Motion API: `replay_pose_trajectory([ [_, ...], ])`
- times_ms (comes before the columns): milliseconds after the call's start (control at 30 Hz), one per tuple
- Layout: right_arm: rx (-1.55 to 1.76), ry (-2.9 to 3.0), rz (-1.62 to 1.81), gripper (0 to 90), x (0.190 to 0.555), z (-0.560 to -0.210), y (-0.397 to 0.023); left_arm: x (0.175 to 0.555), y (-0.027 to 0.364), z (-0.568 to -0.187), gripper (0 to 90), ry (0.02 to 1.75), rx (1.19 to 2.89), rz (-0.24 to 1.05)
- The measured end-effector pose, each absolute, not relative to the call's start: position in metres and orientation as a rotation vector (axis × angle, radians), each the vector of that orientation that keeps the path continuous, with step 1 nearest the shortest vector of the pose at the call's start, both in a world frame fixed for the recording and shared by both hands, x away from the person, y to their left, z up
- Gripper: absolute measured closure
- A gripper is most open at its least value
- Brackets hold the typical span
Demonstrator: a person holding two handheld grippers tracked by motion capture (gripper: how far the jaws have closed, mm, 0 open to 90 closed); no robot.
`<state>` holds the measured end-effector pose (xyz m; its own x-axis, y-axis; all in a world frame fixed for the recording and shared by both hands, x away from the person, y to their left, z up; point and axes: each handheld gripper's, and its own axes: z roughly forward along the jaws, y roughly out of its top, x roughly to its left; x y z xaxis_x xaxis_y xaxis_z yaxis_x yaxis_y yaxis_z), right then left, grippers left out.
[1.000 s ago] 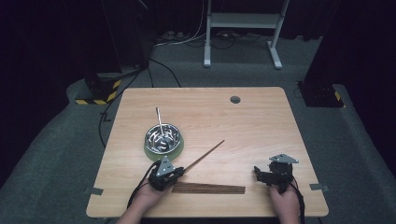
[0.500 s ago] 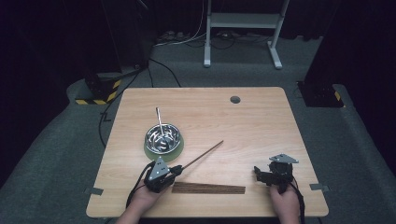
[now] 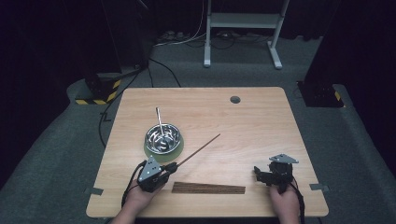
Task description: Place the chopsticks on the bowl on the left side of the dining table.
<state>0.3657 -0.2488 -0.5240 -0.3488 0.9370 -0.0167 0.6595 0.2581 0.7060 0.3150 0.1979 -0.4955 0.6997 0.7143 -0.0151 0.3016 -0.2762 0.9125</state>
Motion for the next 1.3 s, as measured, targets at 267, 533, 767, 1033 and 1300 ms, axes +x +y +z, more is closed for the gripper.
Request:
replay_pose_trajectory([
  [267, 1.447, 2.099, 0.853, 10.5, 0.366, -0.524, -0.249, 0.317, 0.218, -0.49, 83.6, 0.845, 1.808, 0.526],
  [533, 1.447, 2.099, 0.854, 10.5, 0.366, -0.524, -0.249, 0.321, 0.238, -0.488, 83.6, 0.89, 1.778, 0.569],
  [767, 1.447, 2.098, 0.854, 10.5, 0.366, -0.524, -0.249, 0.324, 0.258, -0.488, 83.6, 0.946, 1.756, 0.605],
  [1033, 1.447, 2.099, 0.854, 10.5, 0.366, -0.524, -0.249, 0.327, 0.276, -0.492, 83.6, 1.031, 1.713, 0.62],
  [1300, 1.447, 2.099, 0.853, 10.5, 0.366, -0.524, -0.249, 0.332, 0.285, -0.496, 83.6, 1.053, 1.727, 0.635],
])
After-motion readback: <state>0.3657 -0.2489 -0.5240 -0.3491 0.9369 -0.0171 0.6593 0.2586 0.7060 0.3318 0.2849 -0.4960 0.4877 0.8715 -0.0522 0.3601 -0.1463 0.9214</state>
